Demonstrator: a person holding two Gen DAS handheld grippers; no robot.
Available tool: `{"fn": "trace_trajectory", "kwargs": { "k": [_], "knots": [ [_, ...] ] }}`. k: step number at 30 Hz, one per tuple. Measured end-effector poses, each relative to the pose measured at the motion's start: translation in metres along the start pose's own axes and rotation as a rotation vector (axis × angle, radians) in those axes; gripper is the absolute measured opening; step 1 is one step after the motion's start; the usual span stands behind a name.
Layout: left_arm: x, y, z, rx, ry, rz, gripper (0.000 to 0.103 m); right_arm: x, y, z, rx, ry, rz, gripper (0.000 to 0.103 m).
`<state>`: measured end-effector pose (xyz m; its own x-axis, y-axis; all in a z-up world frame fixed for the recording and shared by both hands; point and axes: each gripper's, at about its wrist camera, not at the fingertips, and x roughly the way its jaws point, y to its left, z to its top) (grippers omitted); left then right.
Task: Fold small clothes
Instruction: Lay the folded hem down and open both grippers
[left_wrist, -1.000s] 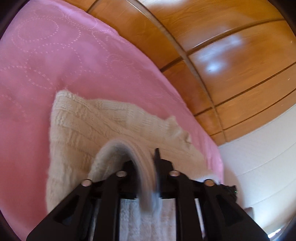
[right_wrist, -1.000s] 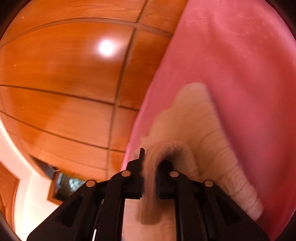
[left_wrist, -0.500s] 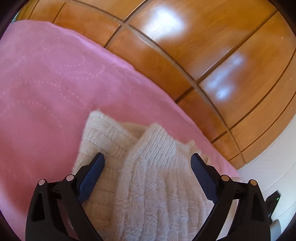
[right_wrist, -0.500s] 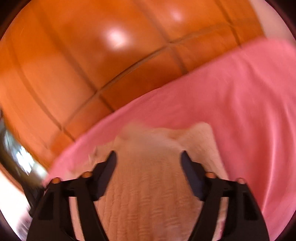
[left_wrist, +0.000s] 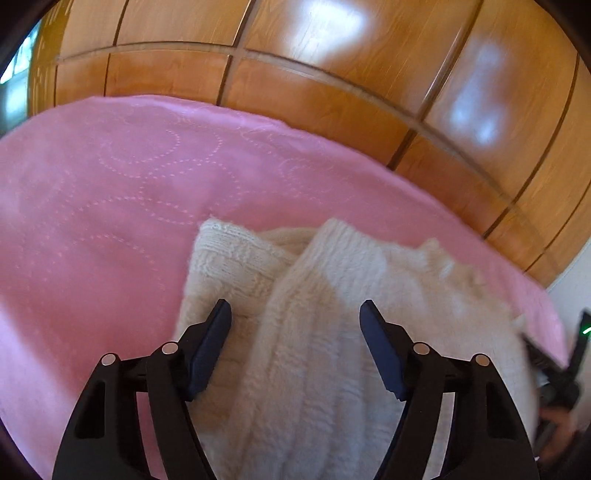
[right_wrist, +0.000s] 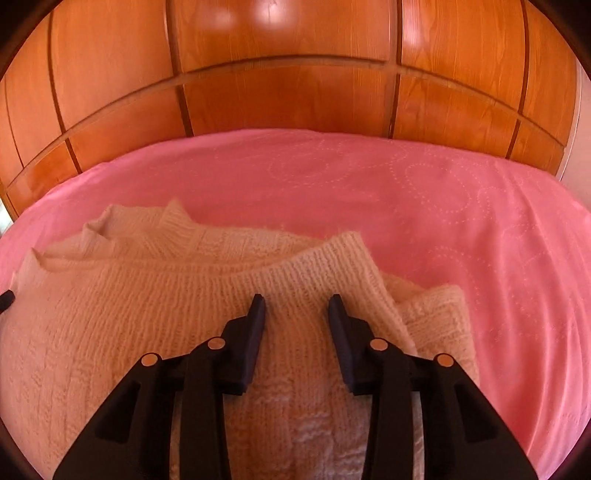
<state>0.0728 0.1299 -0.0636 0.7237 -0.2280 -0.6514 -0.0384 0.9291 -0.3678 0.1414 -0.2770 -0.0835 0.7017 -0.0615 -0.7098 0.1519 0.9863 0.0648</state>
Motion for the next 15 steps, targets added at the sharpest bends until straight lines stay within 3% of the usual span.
{"fn": "trace_trajectory", "kwargs": {
  "k": [4, 8, 9, 10, 11, 13, 15],
  "knots": [
    [0.000, 0.008, 0.011, -0.054, 0.032, -0.015, 0.072, -0.006, -0.005, 0.000, 0.033, -0.007, 0.050, 0.040],
    [0.028, -0.006, 0.023, 0.031, 0.141, -0.002, 0.071, -0.006, -0.002, 0.007, 0.040, -0.012, 0.055, 0.041],
    [0.031, -0.008, 0.023, 0.049, 0.140, 0.009, 0.053, -0.005, -0.002, 0.009, 0.042, -0.013, 0.055, 0.041],
    [0.033, -0.012, 0.023, 0.074, 0.139, 0.024, 0.021, -0.004, -0.001, 0.010, 0.046, -0.018, 0.053, 0.041],
    [0.034, -0.017, 0.024, 0.103, 0.144, 0.025, 0.009, -0.005, -0.001, 0.010, 0.050, -0.024, 0.049, 0.041],
    [0.025, -0.018, 0.027, 0.098, 0.107, 0.011, 0.006, -0.009, -0.001, 0.008, 0.059, -0.055, 0.025, 0.042],
    [0.011, -0.009, 0.031, 0.049, 0.037, 0.035, 0.006, -0.017, -0.003, 0.006, 0.083, -0.095, -0.020, 0.053]
  ]
}}
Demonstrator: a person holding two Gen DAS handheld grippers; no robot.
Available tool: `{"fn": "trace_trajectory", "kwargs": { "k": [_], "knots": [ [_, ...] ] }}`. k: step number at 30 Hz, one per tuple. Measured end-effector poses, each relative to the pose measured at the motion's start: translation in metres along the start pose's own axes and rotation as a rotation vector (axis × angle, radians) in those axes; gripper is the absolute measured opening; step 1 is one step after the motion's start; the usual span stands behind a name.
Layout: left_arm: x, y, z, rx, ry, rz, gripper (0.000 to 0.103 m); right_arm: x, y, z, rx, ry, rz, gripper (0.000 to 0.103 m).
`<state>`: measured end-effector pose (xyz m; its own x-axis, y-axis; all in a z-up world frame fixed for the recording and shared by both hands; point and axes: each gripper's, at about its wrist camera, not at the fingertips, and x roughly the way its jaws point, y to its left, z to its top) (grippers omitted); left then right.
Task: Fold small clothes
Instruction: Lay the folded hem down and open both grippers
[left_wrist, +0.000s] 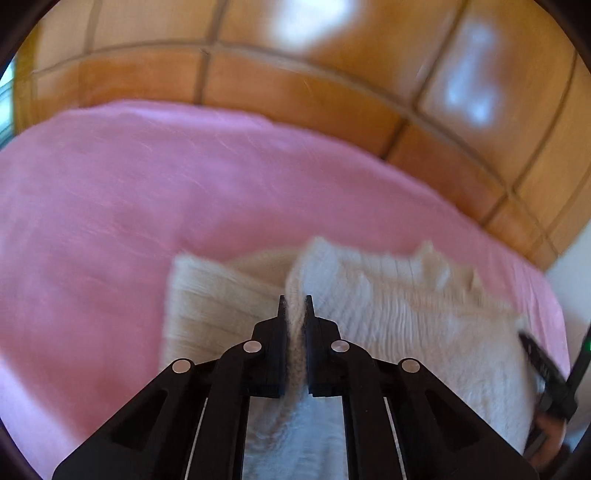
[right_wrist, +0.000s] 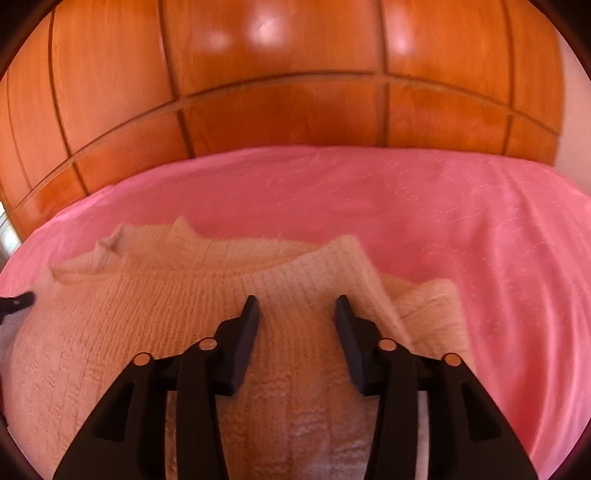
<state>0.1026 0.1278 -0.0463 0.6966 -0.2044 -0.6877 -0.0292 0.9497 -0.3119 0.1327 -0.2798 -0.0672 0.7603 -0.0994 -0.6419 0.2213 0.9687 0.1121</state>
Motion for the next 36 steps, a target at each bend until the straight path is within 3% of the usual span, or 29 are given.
{"fn": "trace_trajectory", "kwargs": {
  "k": [2, 4, 8, 10, 11, 12, 13, 15, 17, 20, 24, 27, 29, 32, 33, 36],
  "knots": [
    [-0.004, 0.011, 0.000, -0.036, -0.021, 0.039, 0.006, -0.002, -0.003, -0.001, 0.017, -0.007, -0.014, 0.058],
    [0.013, 0.018, -0.009, -0.004, 0.027, 0.103, 0.005, 0.003, -0.004, -0.001, 0.017, 0.022, -0.011, 0.059],
    [0.017, 0.014, -0.017, 0.044, -0.010, 0.084, 0.011, 0.007, -0.001, 0.001, 0.000, 0.051, -0.012, 0.064],
    [0.015, 0.017, -0.019, 0.028, -0.005, 0.051, 0.037, 0.006, -0.002, 0.001, 0.004, 0.047, -0.003, 0.066],
    [0.012, 0.019, -0.019, 0.010, -0.005, 0.028, 0.045, 0.005, -0.002, 0.002, 0.002, 0.046, -0.003, 0.067],
    [0.005, 0.024, -0.021, -0.023, -0.017, -0.012, 0.061, 0.005, -0.001, 0.001, -0.001, 0.044, -0.006, 0.068],
    [-0.002, 0.027, -0.022, -0.049, -0.039, -0.030, 0.071, 0.004, 0.001, 0.001, -0.006, 0.038, -0.012, 0.070],
    [-0.017, 0.030, -0.028, -0.088, -0.086, 0.003, 0.079, -0.004, 0.005, -0.001, -0.022, -0.001, -0.046, 0.076],
    [-0.024, 0.033, -0.033, -0.088, -0.082, 0.021, 0.079, -0.022, 0.011, -0.005, -0.039, -0.079, -0.127, 0.101],
    [-0.022, 0.042, -0.043, -0.098, 0.005, 0.022, 0.079, -0.047, 0.023, -0.012, -0.080, -0.130, -0.172, 0.101],
    [-0.032, 0.048, -0.058, -0.105, -0.012, -0.024, 0.080, -0.083, 0.047, -0.032, -0.110, -0.121, -0.049, 0.101],
    [-0.035, 0.048, -0.062, -0.092, -0.010, -0.051, 0.080, -0.099, 0.068, -0.044, -0.172, -0.121, -0.012, 0.101],
    [-0.034, 0.047, -0.064, -0.096, -0.008, -0.075, 0.080, -0.100, 0.081, -0.051, -0.223, -0.111, -0.020, 0.101],
    [-0.034, 0.045, -0.064, -0.092, -0.006, -0.090, 0.081, -0.076, 0.089, -0.064, -0.299, -0.037, -0.162, 0.101],
    [-0.032, 0.042, -0.063, -0.086, 0.000, -0.095, 0.085, -0.066, 0.086, -0.068, -0.299, -0.013, -0.175, 0.101],
    [-0.025, 0.033, -0.060, -0.062, 0.031, -0.127, 0.091, -0.060, 0.064, -0.076, -0.155, -0.031, -0.076, 0.101]
  ]
}}
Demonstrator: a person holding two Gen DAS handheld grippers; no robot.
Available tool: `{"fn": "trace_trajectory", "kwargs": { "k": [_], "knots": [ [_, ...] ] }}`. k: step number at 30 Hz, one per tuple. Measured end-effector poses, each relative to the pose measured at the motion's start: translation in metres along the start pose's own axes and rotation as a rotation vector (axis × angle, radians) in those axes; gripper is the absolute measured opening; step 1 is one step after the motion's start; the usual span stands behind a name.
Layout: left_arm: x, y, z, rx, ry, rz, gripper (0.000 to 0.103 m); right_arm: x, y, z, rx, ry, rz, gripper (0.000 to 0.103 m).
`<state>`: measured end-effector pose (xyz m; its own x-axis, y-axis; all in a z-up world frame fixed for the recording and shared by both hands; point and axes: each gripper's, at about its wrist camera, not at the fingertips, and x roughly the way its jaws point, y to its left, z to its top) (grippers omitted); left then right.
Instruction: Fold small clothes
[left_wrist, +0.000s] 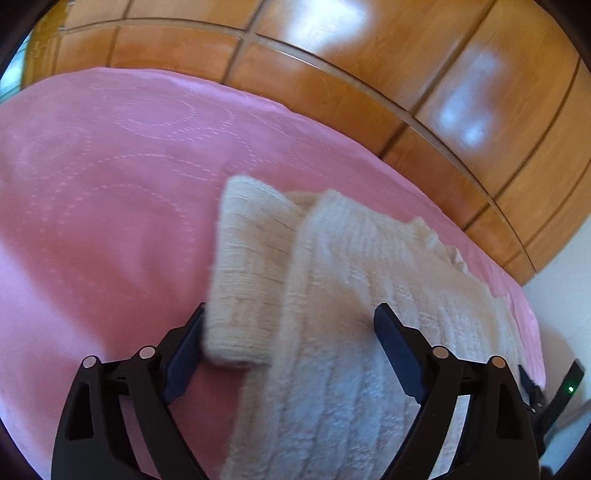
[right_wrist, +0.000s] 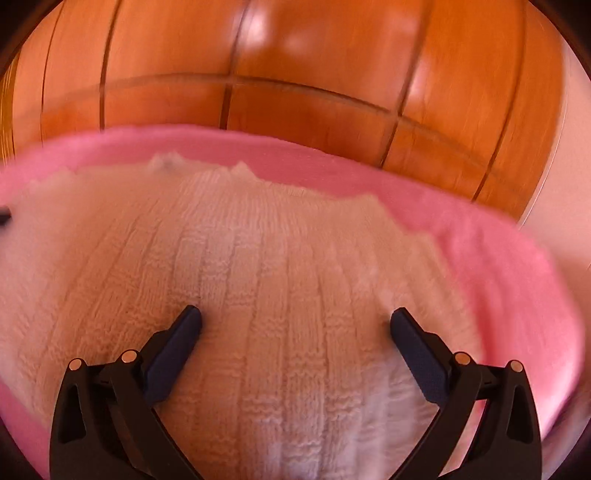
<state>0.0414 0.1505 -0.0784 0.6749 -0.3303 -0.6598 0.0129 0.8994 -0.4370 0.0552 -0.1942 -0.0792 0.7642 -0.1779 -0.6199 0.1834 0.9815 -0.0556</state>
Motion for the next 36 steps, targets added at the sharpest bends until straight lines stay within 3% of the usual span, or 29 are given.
{"fn": "trace_trajectory", "kwargs": {
  "k": [3, 7, 13, 17, 21, 23, 25, 28, 32, 34, 36],
  "knots": [
    [0.006, -0.007, 0.002, 0.036, 0.023, -0.004, 0.097, -0.005, -0.001, 0.004, -0.014, 0.018, 0.011, 0.101],
    [0.005, -0.002, 0.003, -0.012, 0.024, -0.051, 0.099, -0.022, -0.014, 0.009, 0.028, 0.051, 0.039, 0.101],
    [-0.001, 0.005, 0.003, -0.051, 0.043, -0.115, 0.099, -0.058, -0.034, -0.001, 0.042, 0.079, -0.007, 0.101],
    [0.001, 0.003, 0.003, -0.057, 0.039, -0.098, 0.099, -0.067, -0.033, -0.012, 0.014, 0.084, -0.007, 0.101],
    [0.010, -0.004, 0.004, -0.040, 0.040, -0.071, 0.097, -0.044, -0.026, -0.028, -0.017, 0.150, -0.035, 0.101],
    [0.015, -0.008, 0.006, -0.010, 0.056, -0.050, 0.088, -0.043, -0.017, -0.036, -0.068, 0.095, -0.077, 0.101],
    [0.019, -0.009, 0.006, 0.019, 0.065, -0.029, 0.072, -0.044, -0.014, -0.039, -0.085, 0.076, -0.097, 0.101],
    [0.018, -0.001, 0.008, -0.022, 0.065, -0.049, 0.065, -0.044, -0.019, -0.039, -0.060, 0.082, -0.077, 0.101],
    [0.015, 0.004, 0.009, -0.038, 0.073, -0.065, 0.065, -0.052, -0.023, -0.030, -0.030, 0.093, -0.063, 0.101],
    [0.012, 0.004, 0.007, -0.028, 0.066, -0.070, 0.075, -0.066, -0.024, -0.022, 0.002, 0.024, -0.012, 0.101],
    [0.010, 0.002, 0.004, -0.007, 0.062, -0.076, 0.079, -0.070, -0.021, -0.018, 0.008, 0.009, 0.026, 0.101]
  ]
}}
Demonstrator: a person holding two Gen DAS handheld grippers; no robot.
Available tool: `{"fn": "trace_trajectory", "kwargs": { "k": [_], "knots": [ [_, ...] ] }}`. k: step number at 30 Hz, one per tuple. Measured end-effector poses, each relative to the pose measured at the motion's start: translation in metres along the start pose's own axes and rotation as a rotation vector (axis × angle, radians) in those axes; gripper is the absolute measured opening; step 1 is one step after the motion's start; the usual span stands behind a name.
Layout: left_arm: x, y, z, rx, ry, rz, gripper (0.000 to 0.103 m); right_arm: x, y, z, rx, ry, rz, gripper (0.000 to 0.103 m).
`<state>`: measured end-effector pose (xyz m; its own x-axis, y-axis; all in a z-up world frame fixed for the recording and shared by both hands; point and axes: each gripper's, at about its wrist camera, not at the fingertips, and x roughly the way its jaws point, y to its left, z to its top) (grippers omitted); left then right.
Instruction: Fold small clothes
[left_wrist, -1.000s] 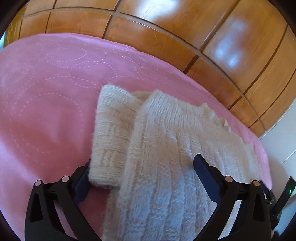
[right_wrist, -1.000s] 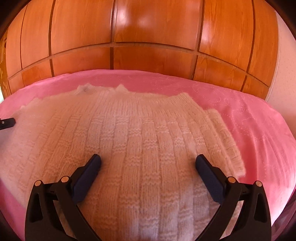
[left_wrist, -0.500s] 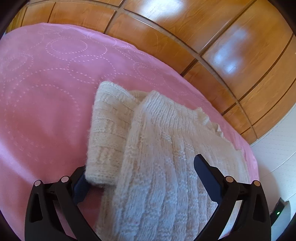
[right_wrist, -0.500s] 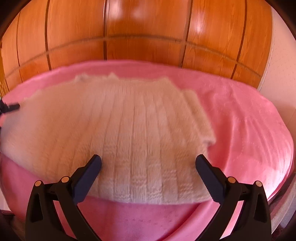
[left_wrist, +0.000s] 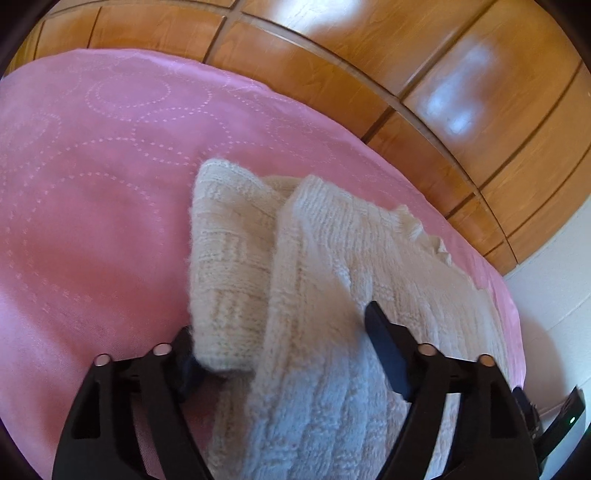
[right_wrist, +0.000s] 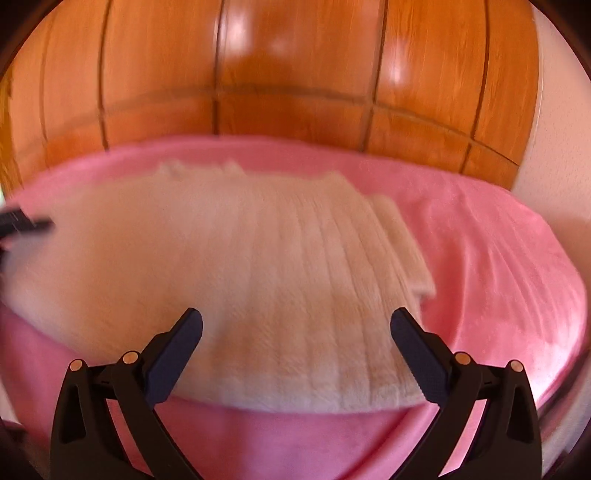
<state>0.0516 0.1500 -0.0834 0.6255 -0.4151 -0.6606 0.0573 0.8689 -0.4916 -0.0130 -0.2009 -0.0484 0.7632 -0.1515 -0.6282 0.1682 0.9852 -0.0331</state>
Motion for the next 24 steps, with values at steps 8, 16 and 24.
{"fn": "trace_trajectory", "kwargs": {
  "k": [8, 16, 24],
  "knots": [
    [0.011, -0.004, 0.003, 0.016, 0.037, -0.029, 0.062, 0.027, 0.019, -0.018, -0.075, 0.066, -0.019, 0.101],
    [0.009, -0.002, 0.014, -0.099, 0.097, -0.105, 0.032, 0.028, 0.017, -0.019, -0.057, 0.067, -0.007, 0.101],
    [-0.022, -0.057, 0.034, 0.007, 0.007, -0.173, 0.030, 0.024, 0.013, -0.017, -0.045, 0.068, 0.012, 0.101]
  ]
}}
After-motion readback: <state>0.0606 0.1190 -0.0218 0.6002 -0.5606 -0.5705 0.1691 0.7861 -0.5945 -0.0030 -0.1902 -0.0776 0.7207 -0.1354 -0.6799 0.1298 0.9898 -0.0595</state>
